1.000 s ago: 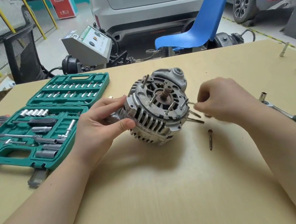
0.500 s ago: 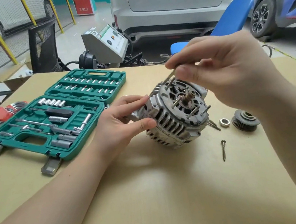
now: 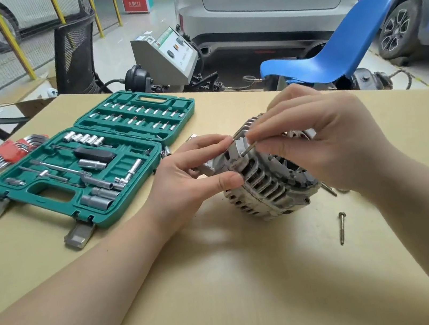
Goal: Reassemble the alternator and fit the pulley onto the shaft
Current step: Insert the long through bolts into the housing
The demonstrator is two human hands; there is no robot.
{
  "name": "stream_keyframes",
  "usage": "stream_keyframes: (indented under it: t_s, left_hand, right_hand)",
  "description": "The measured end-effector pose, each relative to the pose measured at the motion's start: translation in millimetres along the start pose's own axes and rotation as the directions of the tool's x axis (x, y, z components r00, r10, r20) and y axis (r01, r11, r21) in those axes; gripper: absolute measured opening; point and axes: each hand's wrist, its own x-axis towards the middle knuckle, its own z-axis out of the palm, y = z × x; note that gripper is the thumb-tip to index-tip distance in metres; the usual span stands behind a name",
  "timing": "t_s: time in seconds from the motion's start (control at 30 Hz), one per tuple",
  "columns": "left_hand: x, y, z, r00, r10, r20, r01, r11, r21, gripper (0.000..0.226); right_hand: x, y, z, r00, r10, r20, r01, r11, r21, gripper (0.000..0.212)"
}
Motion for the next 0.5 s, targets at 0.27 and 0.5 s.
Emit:
stream_keyframes:
  t_s: [0.27, 0.5]
  left_hand:
    - [3, -4, -7, 0.997, 0.047, 0.057, -0.051, 0.996, 0.07, 0.062]
    - [8, -7, -10, 0.986, -0.08, 0.149, 0.072, 0.996, 0.057, 0.117]
  right_hand:
    - [0, -3, 6, 0.998, -0.031, 0.061, 0.044, 0.974, -0.223, 0.026]
    - [4, -16, 12, 0.959, 0.123, 0.255, 0.018, 0.871, -0.49, 0.053]
